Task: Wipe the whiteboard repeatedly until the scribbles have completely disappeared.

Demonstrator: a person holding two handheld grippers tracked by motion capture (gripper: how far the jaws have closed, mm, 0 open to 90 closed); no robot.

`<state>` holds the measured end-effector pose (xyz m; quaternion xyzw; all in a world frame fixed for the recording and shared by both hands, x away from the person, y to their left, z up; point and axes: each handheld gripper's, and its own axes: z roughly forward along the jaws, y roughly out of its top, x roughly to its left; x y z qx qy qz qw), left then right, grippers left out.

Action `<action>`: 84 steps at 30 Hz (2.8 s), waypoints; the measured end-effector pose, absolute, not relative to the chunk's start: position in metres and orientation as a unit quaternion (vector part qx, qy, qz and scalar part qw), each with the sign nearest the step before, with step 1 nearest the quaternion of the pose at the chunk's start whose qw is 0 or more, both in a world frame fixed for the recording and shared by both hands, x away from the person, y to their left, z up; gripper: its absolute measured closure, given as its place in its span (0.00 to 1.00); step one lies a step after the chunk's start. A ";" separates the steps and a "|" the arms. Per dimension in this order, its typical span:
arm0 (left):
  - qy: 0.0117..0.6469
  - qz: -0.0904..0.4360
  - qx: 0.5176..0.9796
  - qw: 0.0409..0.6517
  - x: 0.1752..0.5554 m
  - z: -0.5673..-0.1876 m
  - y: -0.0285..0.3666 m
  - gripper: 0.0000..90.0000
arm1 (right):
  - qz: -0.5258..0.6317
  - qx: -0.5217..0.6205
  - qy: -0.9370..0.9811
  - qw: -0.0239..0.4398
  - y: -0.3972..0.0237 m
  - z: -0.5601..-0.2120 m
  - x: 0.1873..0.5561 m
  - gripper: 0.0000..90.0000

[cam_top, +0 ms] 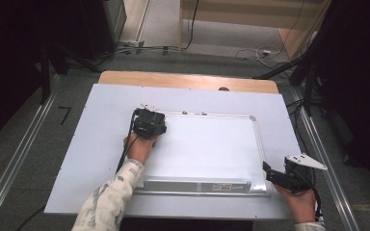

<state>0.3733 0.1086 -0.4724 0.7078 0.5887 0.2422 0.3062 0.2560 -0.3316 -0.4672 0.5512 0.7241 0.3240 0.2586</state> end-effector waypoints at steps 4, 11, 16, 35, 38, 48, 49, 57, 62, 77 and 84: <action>0.591 0.251 0.698 0.316 0.365 -0.463 0.113 0.45 | 0.324 0.551 0.724 0.259 -0.330 -0.467 0.255 0.18; 0.591 0.268 0.684 0.334 0.350 -0.450 0.118 0.44 | 0.321 0.550 0.726 0.260 -0.329 -0.467 0.256 0.18; 0.589 0.270 0.681 0.342 0.342 -0.444 0.123 0.44 | 0.320 0.551 0.725 0.260 -0.329 -0.467 0.256 0.18; 0.595 0.266 0.672 0.351 0.323 -0.443 0.128 0.44 | 0.321 0.551 0.725 0.260 -0.329 -0.467 0.256 0.18; 0.597 0.267 0.670 0.352 0.321 -0.443 0.127 0.44 | 0.321 0.551 0.725 0.259 -0.329 -0.467 0.256 0.18; 0.600 0.267 0.662 0.361 0.312 -0.442 0.126 0.44 | 0.321 0.550 0.726 0.260 -0.328 -0.467 0.256 0.18; 0.600 0.267 0.661 0.363 0.311 -0.442 0.127 0.44 | 0.321 0.550 0.726 0.260 -0.328 -0.467 0.256 0.18; 0.607 0.264 0.655 0.364 0.304 -0.447 0.128 0.44 | 0.320 0.549 0.727 0.260 -0.328 -0.467 0.256 0.18; 0.609 0.262 0.650 0.372 0.298 -0.446 0.126 0.44 | 0.321 0.548 0.727 0.261 -0.328 -0.467 0.256 0.18; 0.618 0.257 0.636 0.383 0.285 -0.448 0.126 0.44 | 0.321 0.547 0.728 0.261 -0.328 -0.467 0.256 0.18; 0.626 0.256 0.633 0.378 0.280 -0.454 0.126 0.44 | 0.320 0.548 0.728 0.260 -0.327 -0.467 0.257 0.18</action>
